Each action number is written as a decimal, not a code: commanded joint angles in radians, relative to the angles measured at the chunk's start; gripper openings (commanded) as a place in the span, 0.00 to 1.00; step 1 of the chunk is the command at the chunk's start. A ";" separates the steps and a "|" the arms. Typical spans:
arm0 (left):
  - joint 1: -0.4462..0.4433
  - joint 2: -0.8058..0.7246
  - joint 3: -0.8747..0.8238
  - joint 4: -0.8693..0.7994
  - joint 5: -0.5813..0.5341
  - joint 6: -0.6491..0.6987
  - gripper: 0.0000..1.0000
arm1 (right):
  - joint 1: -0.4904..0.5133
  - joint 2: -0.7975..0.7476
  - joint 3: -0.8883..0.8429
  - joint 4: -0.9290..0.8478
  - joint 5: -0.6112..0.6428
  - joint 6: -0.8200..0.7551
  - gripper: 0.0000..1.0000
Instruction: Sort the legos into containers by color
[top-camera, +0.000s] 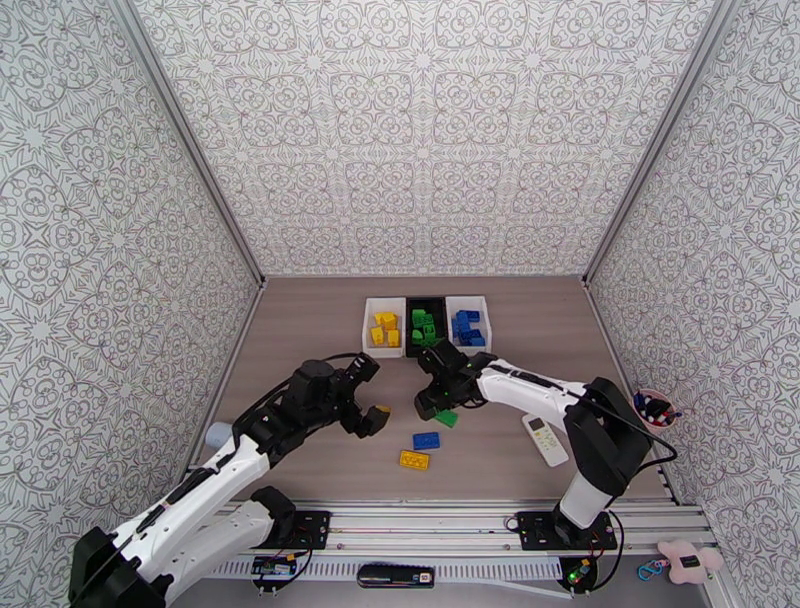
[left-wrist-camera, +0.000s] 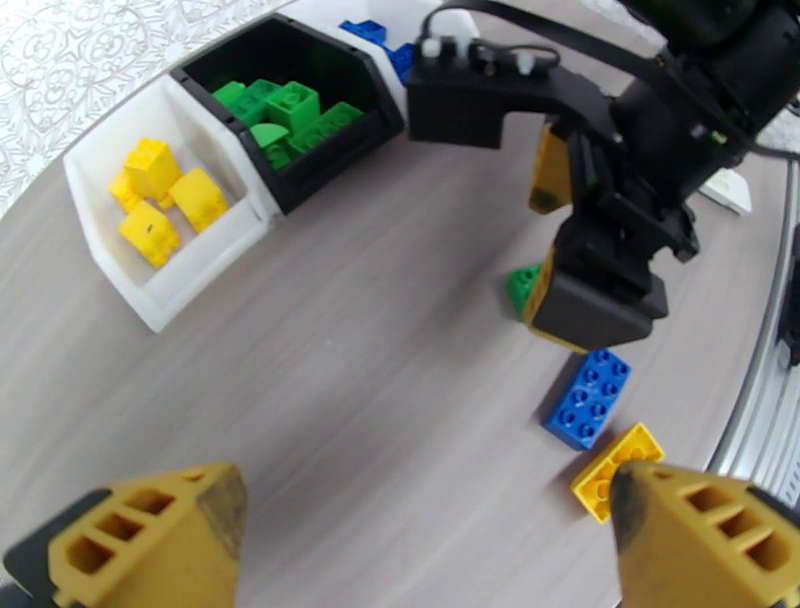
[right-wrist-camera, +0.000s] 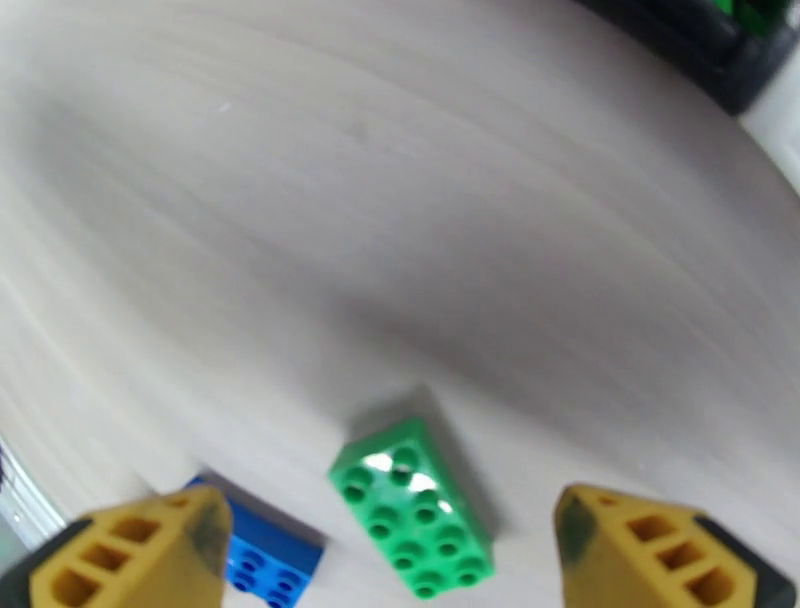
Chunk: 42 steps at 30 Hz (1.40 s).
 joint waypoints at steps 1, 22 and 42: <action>-0.009 -0.035 -0.036 0.051 0.082 0.045 1.00 | 0.006 0.048 0.000 -0.053 0.017 -0.027 0.89; -0.024 -0.027 -0.068 0.072 0.121 0.172 1.00 | -0.009 0.044 0.009 -0.047 0.081 0.043 0.32; -0.114 0.000 -0.133 0.211 0.122 0.118 1.00 | -0.164 0.050 0.183 0.206 0.094 0.073 0.20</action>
